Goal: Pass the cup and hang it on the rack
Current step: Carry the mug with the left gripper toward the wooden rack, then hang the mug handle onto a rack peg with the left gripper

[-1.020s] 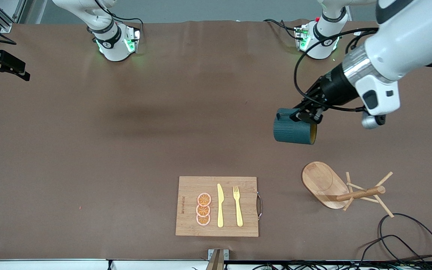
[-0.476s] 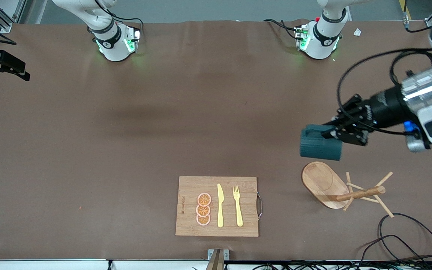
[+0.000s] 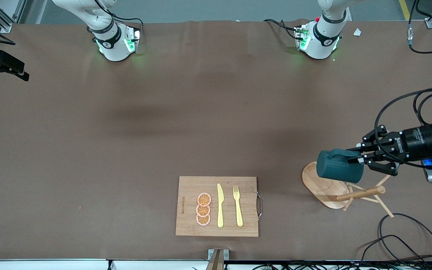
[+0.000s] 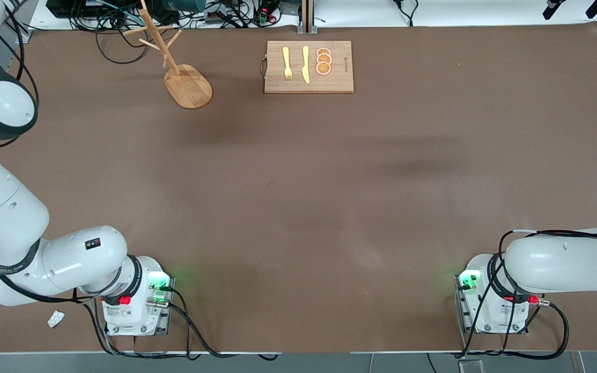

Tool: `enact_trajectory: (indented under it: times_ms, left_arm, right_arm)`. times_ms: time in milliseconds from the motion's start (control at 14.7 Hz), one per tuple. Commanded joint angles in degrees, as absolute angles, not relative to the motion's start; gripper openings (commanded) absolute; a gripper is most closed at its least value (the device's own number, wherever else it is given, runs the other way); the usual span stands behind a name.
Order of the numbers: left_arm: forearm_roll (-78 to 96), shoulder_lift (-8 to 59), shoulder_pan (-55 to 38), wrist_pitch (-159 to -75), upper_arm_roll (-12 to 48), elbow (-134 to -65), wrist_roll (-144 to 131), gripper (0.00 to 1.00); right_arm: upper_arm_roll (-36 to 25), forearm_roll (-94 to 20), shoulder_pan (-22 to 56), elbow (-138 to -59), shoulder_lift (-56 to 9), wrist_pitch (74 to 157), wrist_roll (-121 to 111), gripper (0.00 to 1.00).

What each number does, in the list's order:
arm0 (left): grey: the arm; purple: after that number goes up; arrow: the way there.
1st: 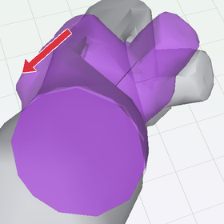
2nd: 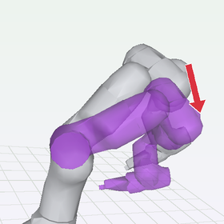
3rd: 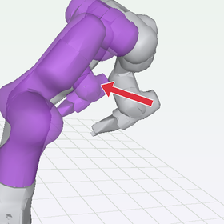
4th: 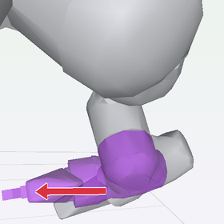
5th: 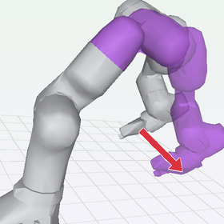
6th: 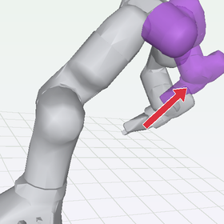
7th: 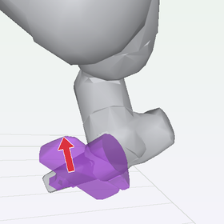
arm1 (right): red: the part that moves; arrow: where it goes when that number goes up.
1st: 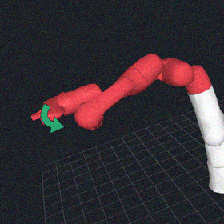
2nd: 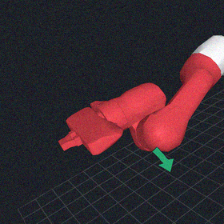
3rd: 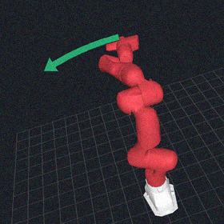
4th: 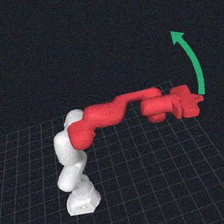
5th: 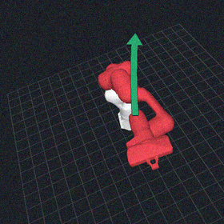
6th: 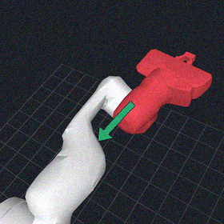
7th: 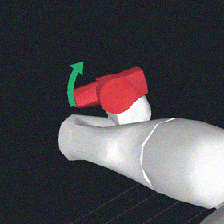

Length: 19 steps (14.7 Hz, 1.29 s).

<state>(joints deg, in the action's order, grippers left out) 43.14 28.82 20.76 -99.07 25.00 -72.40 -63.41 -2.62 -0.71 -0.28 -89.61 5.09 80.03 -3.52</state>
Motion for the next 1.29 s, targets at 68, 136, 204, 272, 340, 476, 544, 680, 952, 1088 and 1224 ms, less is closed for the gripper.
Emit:
enact_trajectory:
  times_ms: [68, 136, 204, 272, 340, 476, 544, 680, 952, 1088, 1224]
  left_arm:
    - [46.85, 32.51, 21.88, -99.23, 25.31, -71.98, -56.17, 0.0]
    - [46.76, 33.22, 21.97, -98.79, 25.31, -72.07, -55.21, 0.0]
    - [46.41, 33.57, 22.06, -97.66, 25.23, -72.16, -54.33, 0.0]
    - [46.15, 34.27, 22.06, -95.99, 25.14, -72.25, -53.53, 0.0]
    - [46.06, 34.71, 22.06, -94.67, 24.79, -72.25, -52.39, 0.0]
    - [46.05, 35.77, 22.23, -93.17, 24.35, -72.25, -50.55, 0.0]
    - [46.05, 36.21, 22.76, -93.08, 24.35, -72.25, -50.02, 0.0]
    - [46.14, 37.43, 23.81, -93.08, 24.17, -72.07, -48.35, 0.0]
    - [46.14, 38.41, 24.26, -93.34, 24.0, -72.07, -46.14, 0.0]
    - [46.49, 38.93, 25.05, -93.6, 23.47, -71.98, -45.88, 0.0]
    - [46.58, 39.72, 26.01, -93.69, 23.38, -71.98, -45.09, 0.0]
  right_arm:
    - [-2.55, -0.18, -0.26, -91.14, 6.68, 80.6, -3.52, 1.0]
    - [-2.55, -0.18, -0.26, -91.14, 6.68, 80.6, -3.52, 1.0]
    - [-2.55, -0.18, -0.26, -91.14, 6.68, 80.6, -3.52, 1.0]
    - [-2.55, -0.18, -0.18, -91.14, 6.68, 80.6, -3.52, 1.0]
    - [-2.55, -0.18, -0.18, -91.14, 6.68, 80.6, -3.52, 1.0]
    - [-2.55, -0.18, -0.26, -91.14, 6.68, 80.51, -3.52, 1.0]
    - [-2.55, -0.18, -0.26, -91.14, 6.68, 80.59, -3.52, 1.0]
    - [-2.55, -0.18, -0.26, -91.14, 6.68, 80.68, -3.52, 1.0]
    - [-2.55, -0.18, -0.26, -91.14, 6.68, 80.68, -3.52, 1.0]
    - [-2.46, -0.18, 0.0, -91.14, 6.68, 80.68, -3.43, 1.0]
    - [-2.29, -0.26, 0.09, -91.14, 6.59, 81.47, -3.43, 1.0]
